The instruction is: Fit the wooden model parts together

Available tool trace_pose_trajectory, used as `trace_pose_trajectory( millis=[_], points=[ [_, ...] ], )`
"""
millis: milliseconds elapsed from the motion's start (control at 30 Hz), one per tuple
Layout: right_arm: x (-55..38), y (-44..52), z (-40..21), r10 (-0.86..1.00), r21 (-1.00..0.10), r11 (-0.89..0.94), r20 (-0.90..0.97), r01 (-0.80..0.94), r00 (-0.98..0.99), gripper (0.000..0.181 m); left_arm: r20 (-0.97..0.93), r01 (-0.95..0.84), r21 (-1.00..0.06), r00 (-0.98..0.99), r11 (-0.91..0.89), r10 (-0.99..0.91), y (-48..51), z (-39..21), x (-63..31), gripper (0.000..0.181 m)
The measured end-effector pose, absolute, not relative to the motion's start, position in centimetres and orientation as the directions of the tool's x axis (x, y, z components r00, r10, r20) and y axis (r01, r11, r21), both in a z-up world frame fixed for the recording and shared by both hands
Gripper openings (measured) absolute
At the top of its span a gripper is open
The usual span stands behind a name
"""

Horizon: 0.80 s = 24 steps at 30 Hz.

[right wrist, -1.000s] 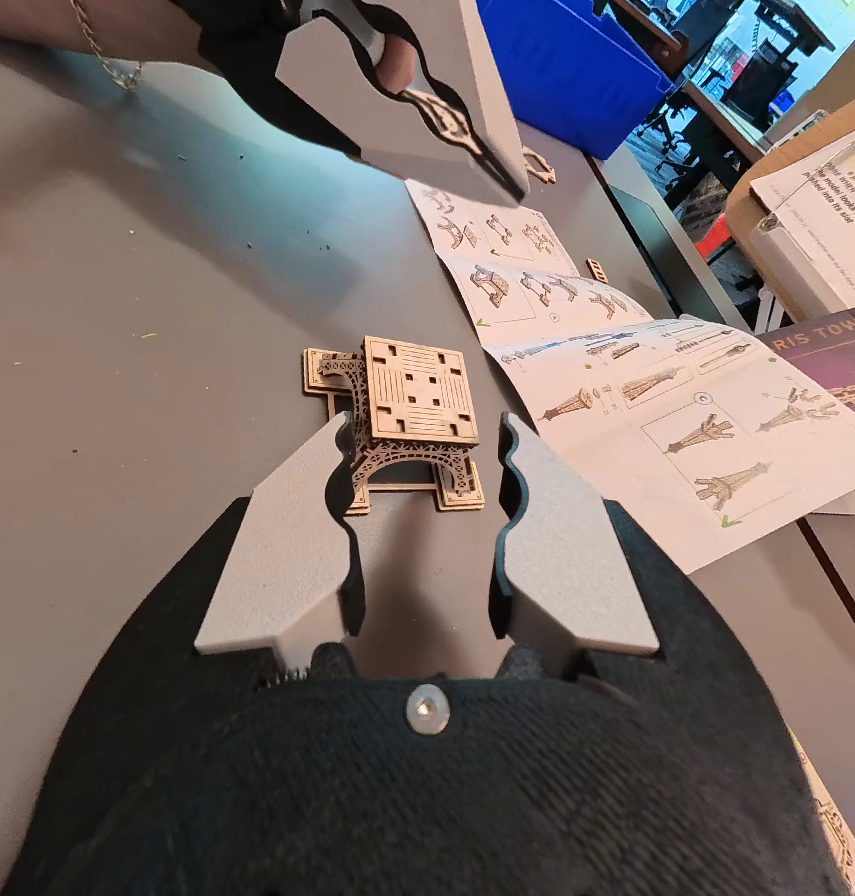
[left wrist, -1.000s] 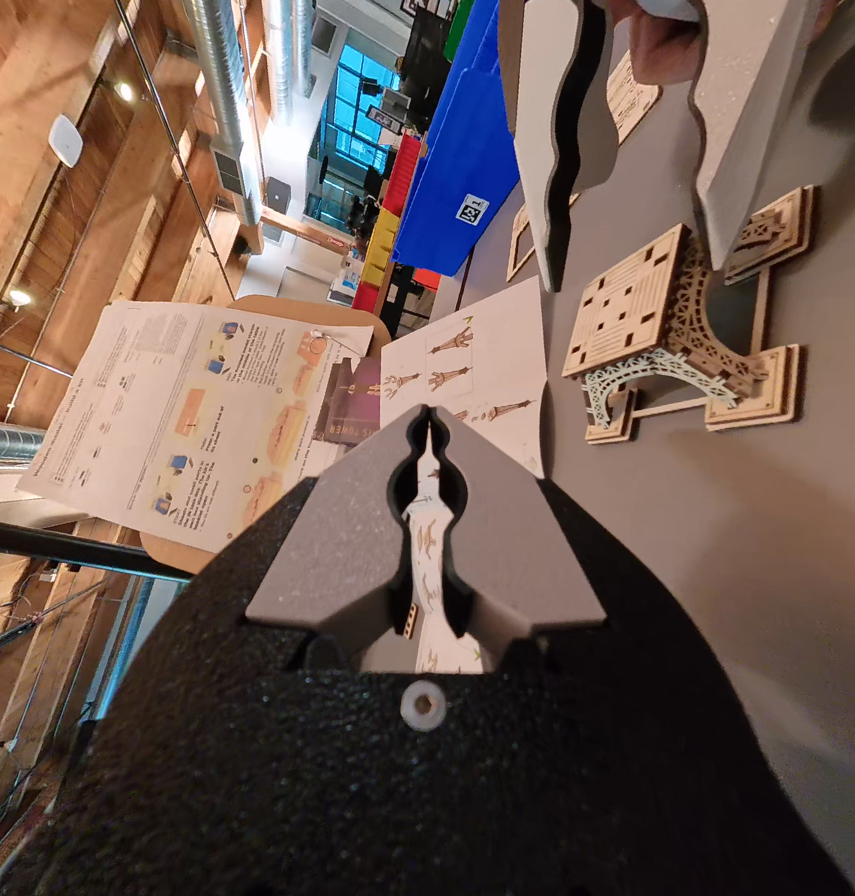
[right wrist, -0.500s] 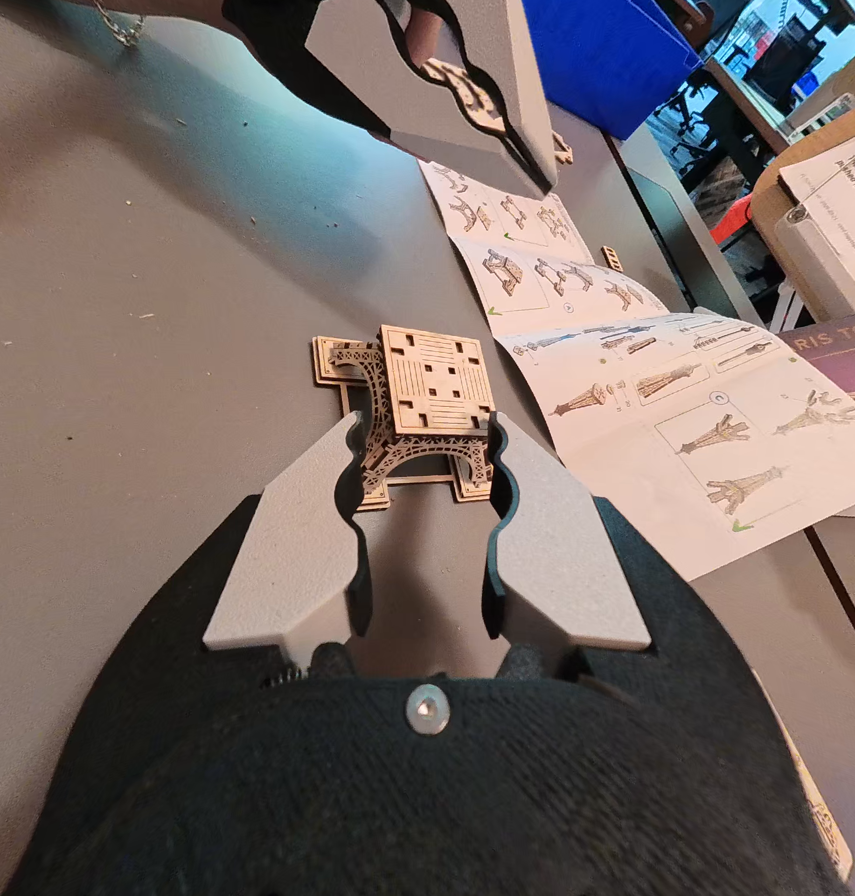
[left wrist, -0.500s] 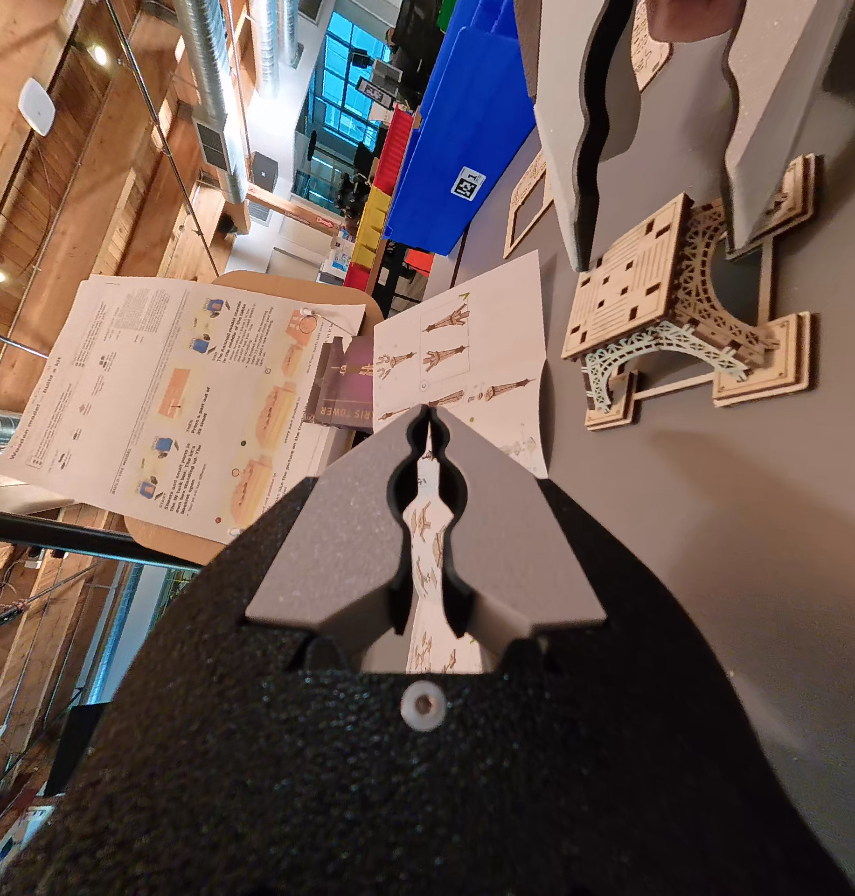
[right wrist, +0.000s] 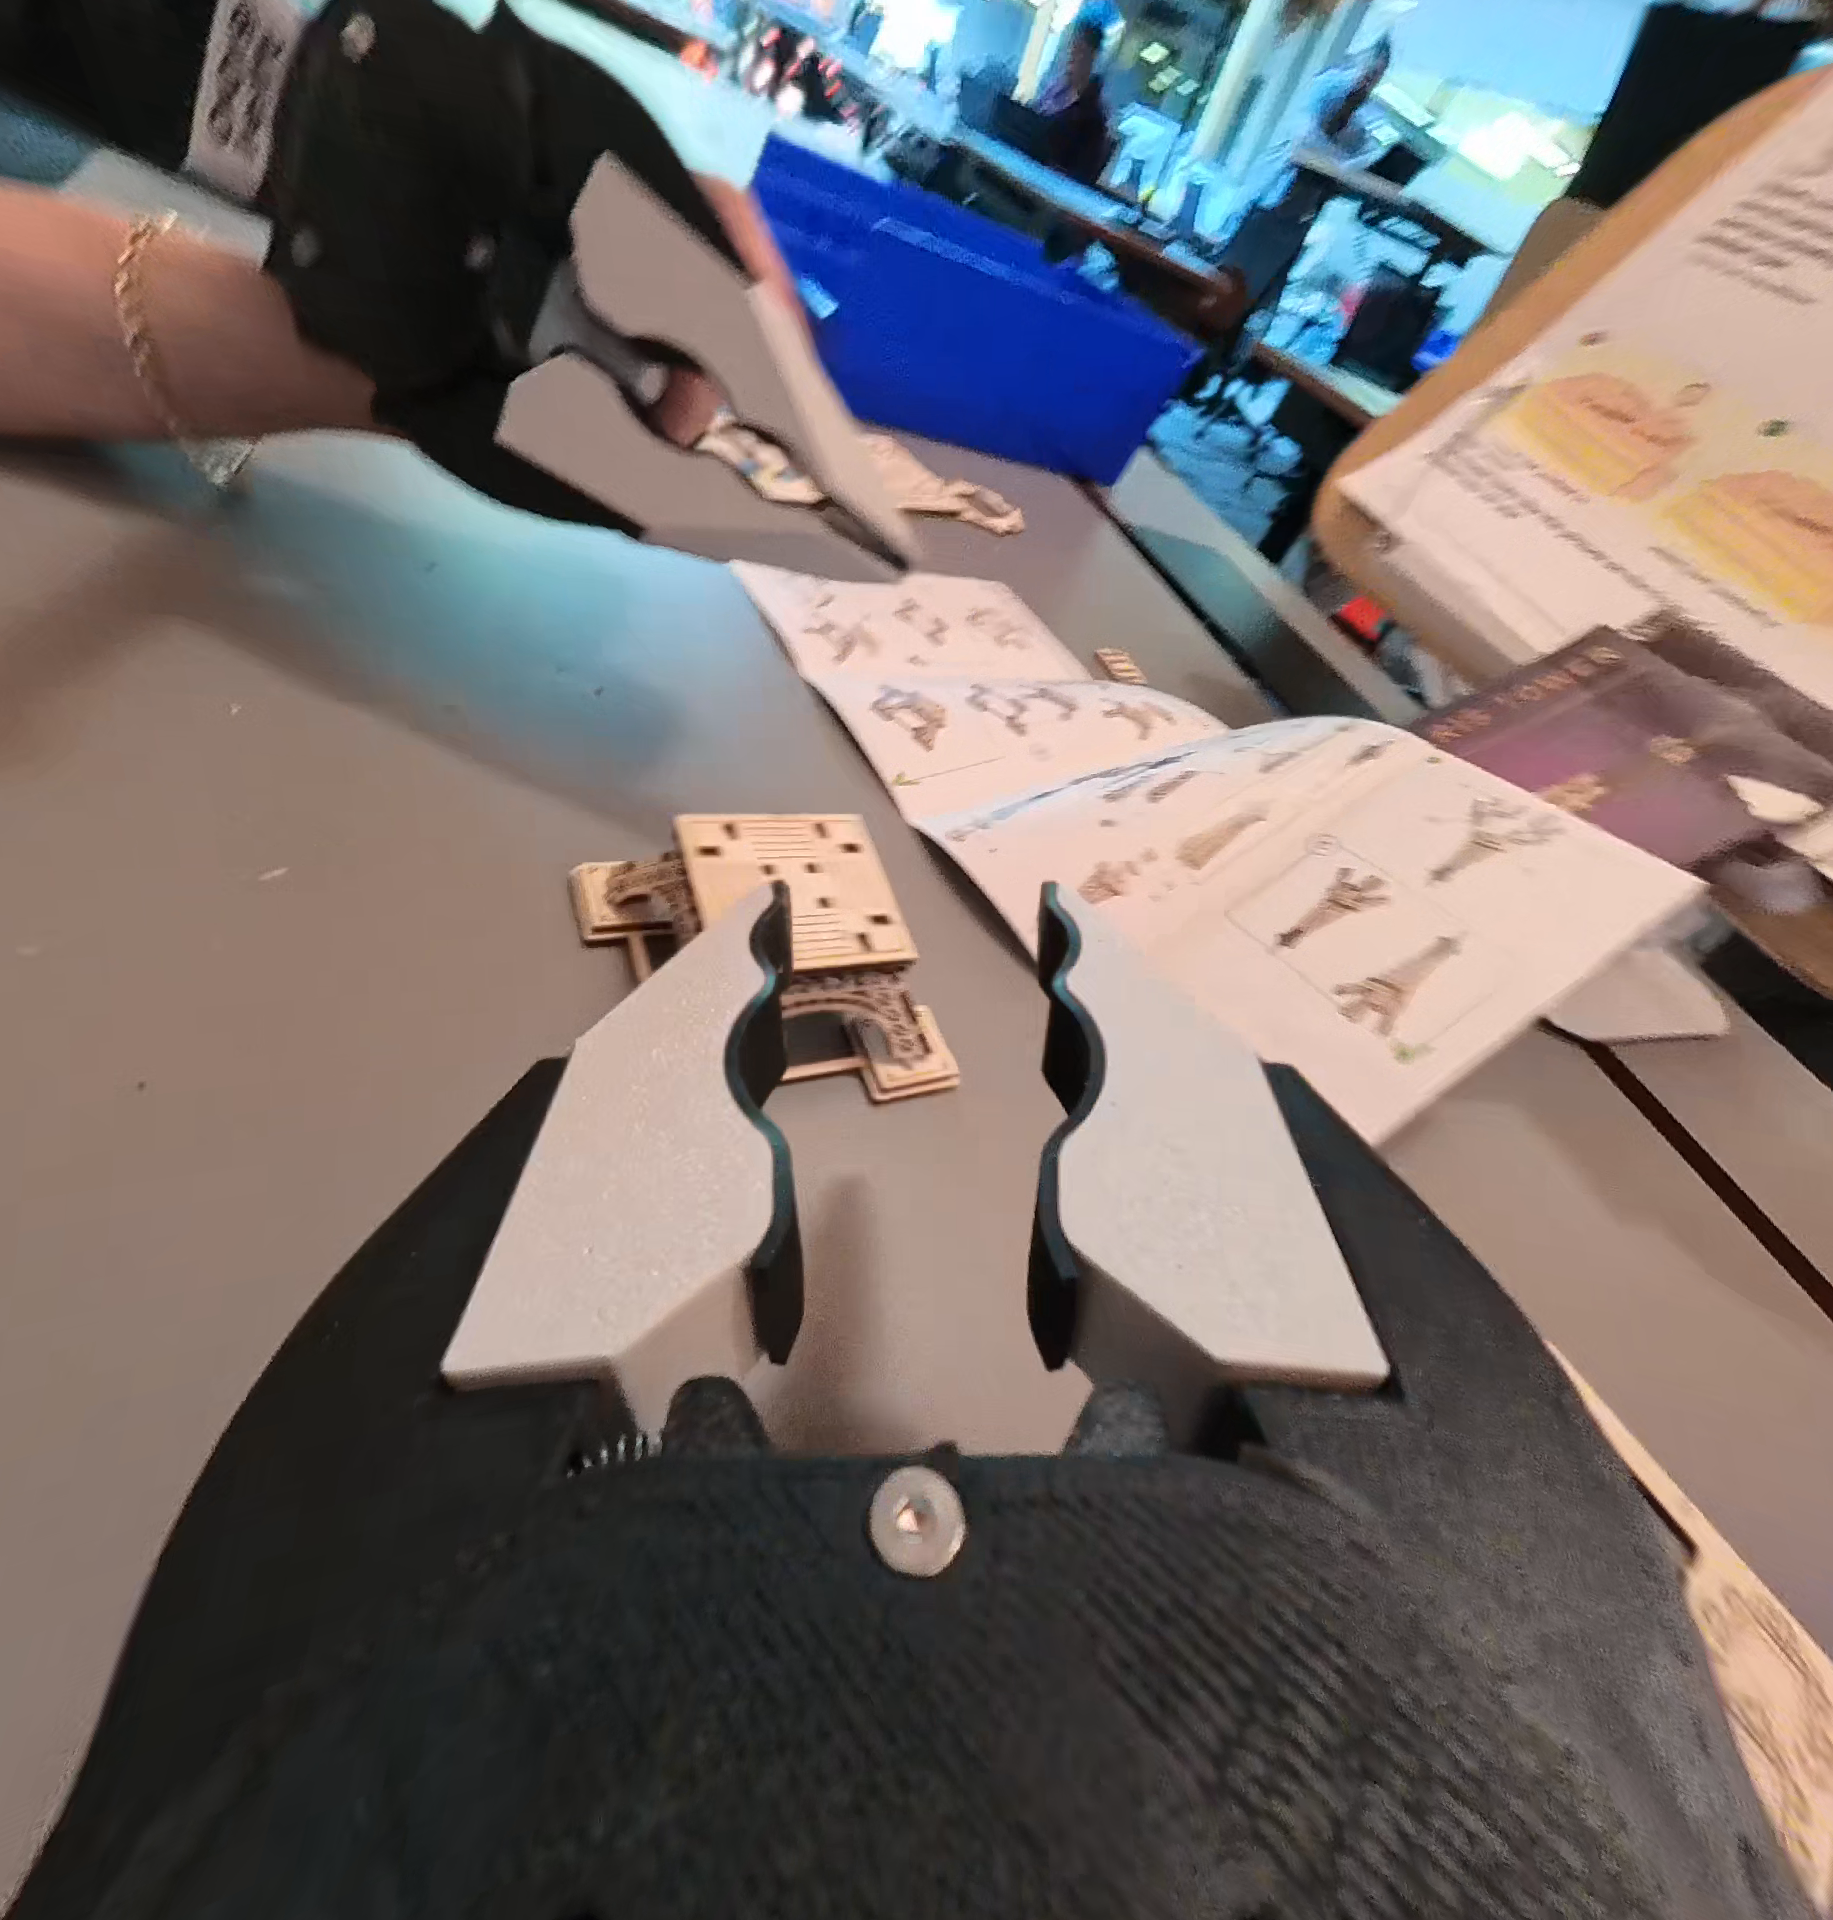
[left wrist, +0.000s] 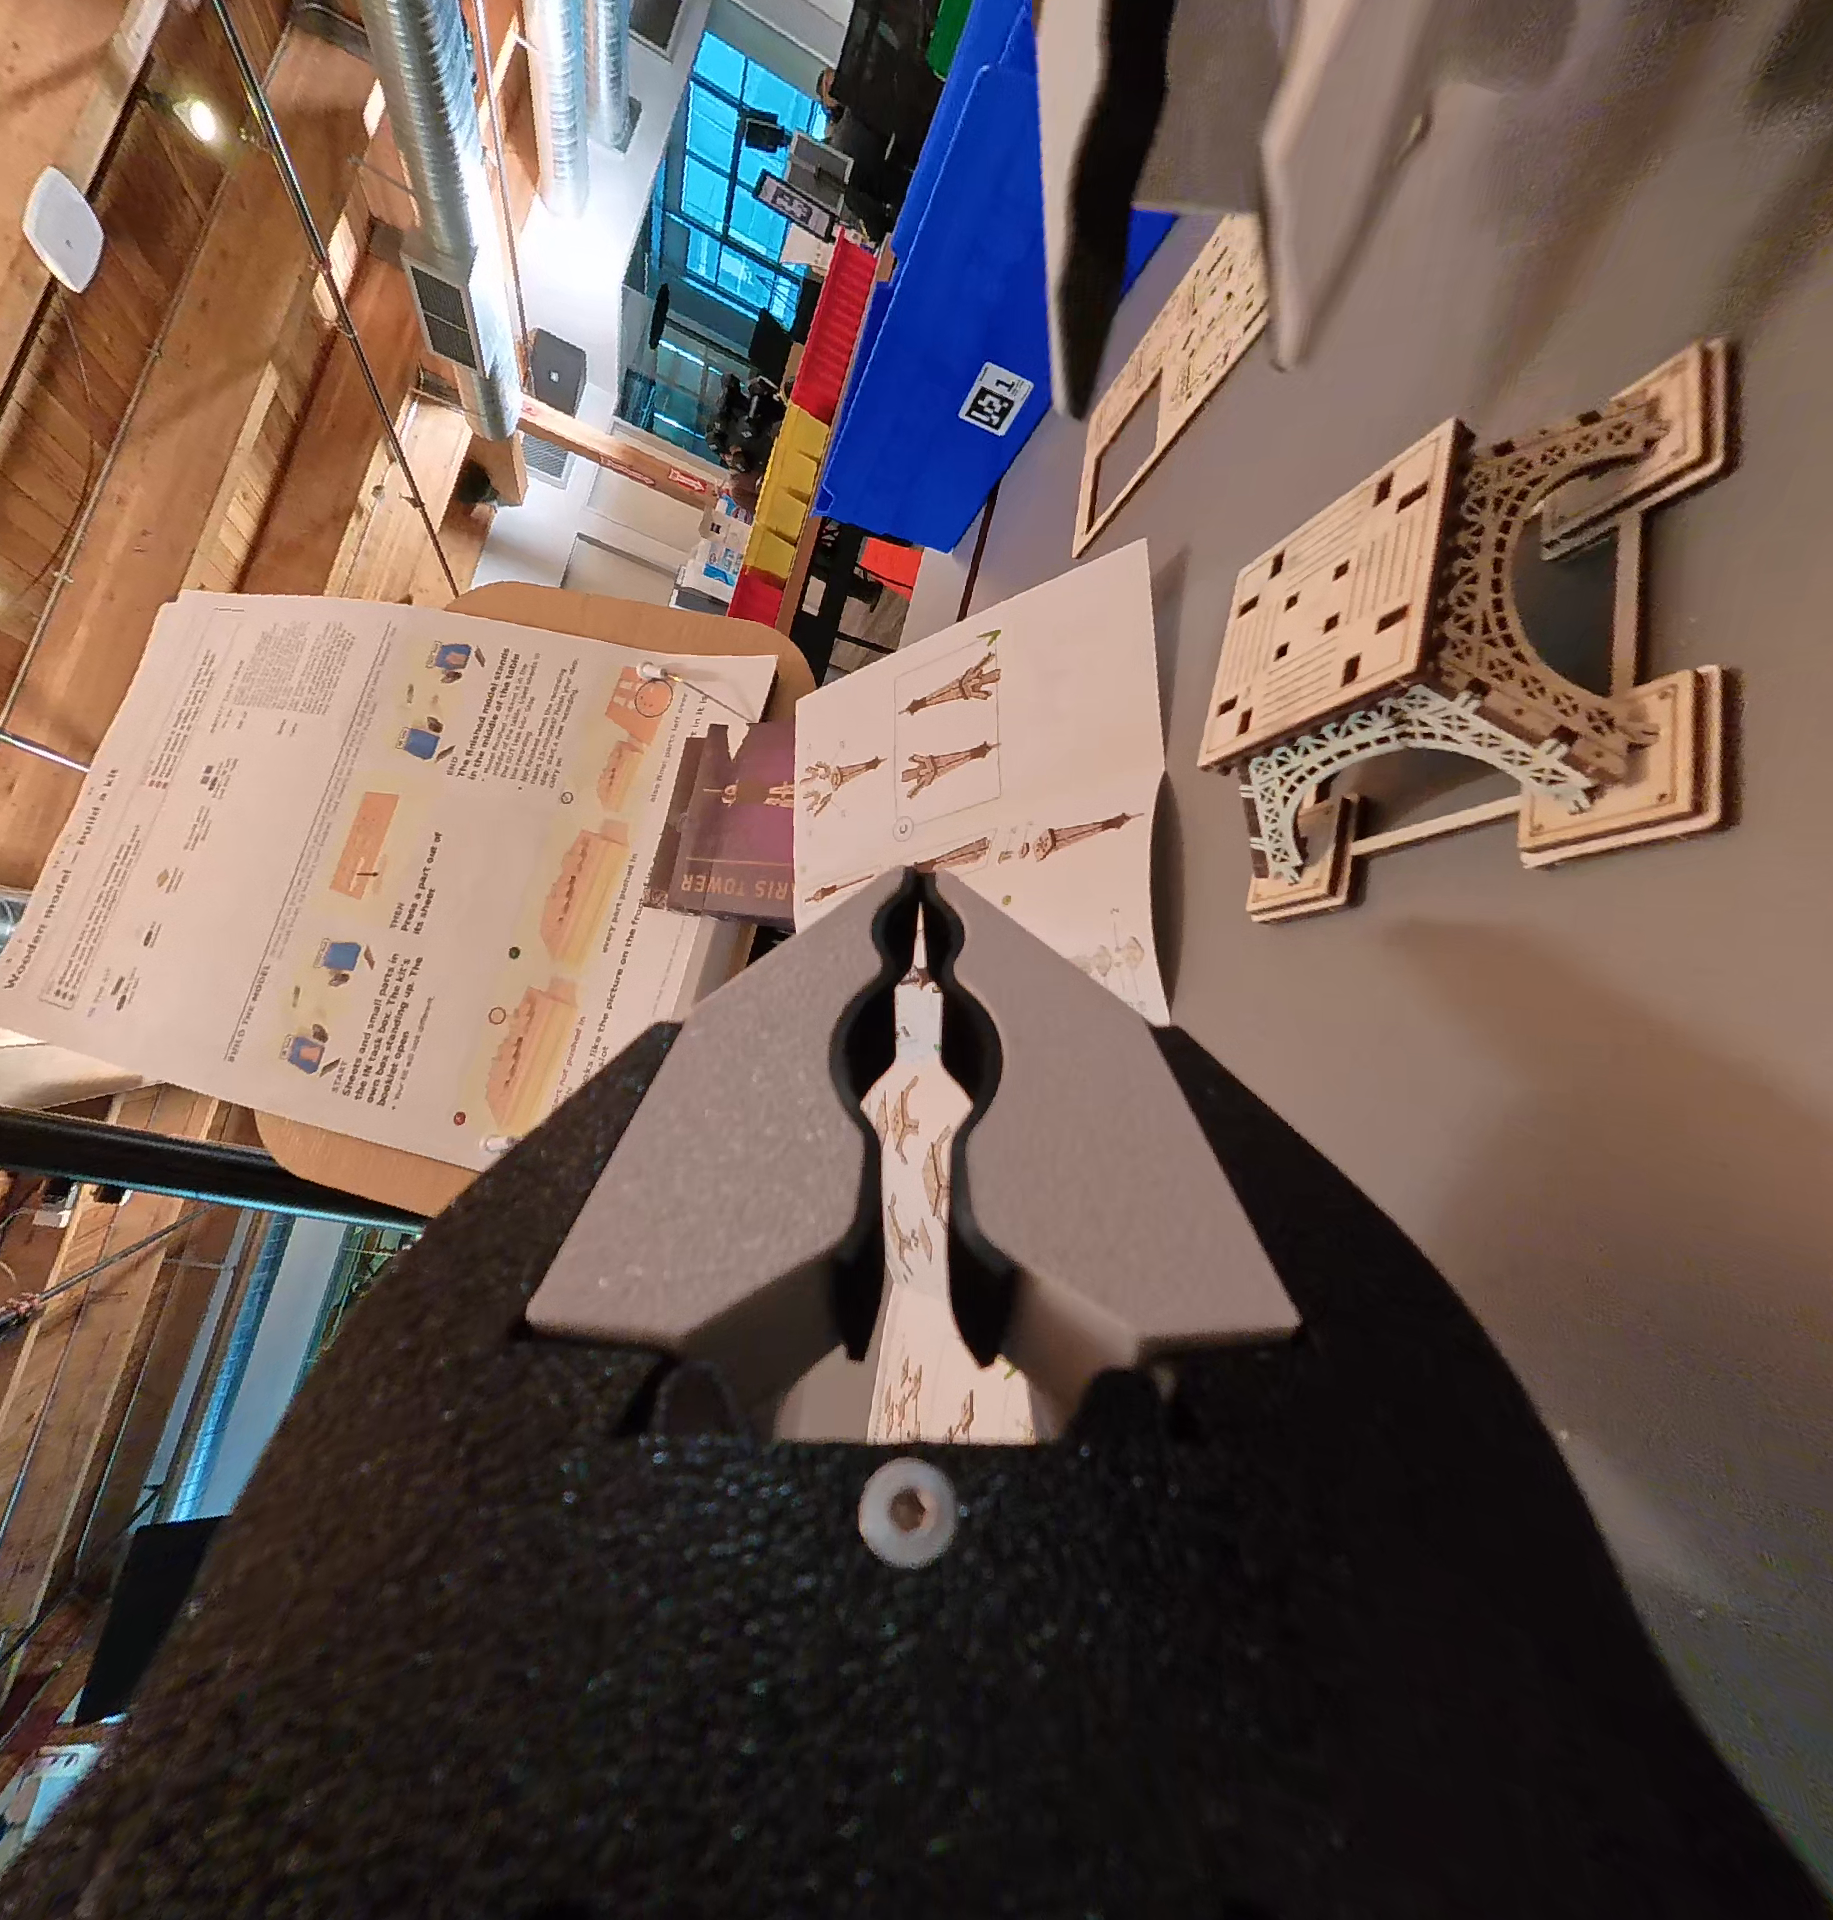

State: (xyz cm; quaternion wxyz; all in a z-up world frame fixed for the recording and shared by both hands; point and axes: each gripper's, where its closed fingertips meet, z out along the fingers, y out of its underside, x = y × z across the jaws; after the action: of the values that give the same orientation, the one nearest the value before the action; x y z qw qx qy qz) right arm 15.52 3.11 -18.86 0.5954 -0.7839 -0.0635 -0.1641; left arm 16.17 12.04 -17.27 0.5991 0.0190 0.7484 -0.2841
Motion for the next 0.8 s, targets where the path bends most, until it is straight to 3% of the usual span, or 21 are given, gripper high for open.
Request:
trace_pose_trajectory(
  millis=[167, 267, 333, 467, 633, 733, 800],
  points=[
    [23.7, -3.7, -17.3, -0.541, -0.946, -0.305, 0.266, 0.109, 0.798, 0.048, -0.909, 0.371, -0.397, -0.286, 0.839, -0.303, 11.9, -17.4, 16.1, 0.000],
    [27.5, -9.6, -18.8, -0.747, -0.914, -0.397, 0.267, -0.086, 0.608, 0.064, -0.910, 0.371, -0.393, -0.287, 0.841, -0.299, 11.9, -17.4, 16.1, 0.000],
    [27.9, -11.4, -21.5, -0.774, -0.861, -0.430, 0.197, -0.272, 0.601, 0.075, -0.910, 0.370, -0.392, -0.292, 0.842, -0.296, 11.9, -17.5, 16.1, 0.000],
    [27.0, -11.3, -24.9, -0.772, -0.793, -0.401, 0.023, -0.459, 0.636, 0.067, -0.908, 0.367, -0.391, -0.304, 0.844, -0.289, 11.8, -17.8, 16.1, 0.000],
    [27.2, -11.2, -25.5, -0.770, -0.760, -0.480, 0.126, -0.438, 0.626, 0.075, -0.888, 0.290, -0.432, -0.301, 0.854, -0.348, 12.9, -17.7, 16.8, 0.000],
    [27.4, -11.1, -25.5, -0.768, -0.762, -0.491, 0.150, -0.423, 0.622, 0.076, -0.814, 0.101, -0.552, -0.283, 0.828, -0.508, 16.5, -17.4, 18.3, 0.000],
    [27.4, -11.0, -25.6, -0.767, -0.760, -0.483, 0.127, -0.435, 0.629, 0.075, -0.722, -0.044, -0.646, -0.286, 0.762, -0.630, 19.5, -17.8, 19.1, 0.009]
  ],
)
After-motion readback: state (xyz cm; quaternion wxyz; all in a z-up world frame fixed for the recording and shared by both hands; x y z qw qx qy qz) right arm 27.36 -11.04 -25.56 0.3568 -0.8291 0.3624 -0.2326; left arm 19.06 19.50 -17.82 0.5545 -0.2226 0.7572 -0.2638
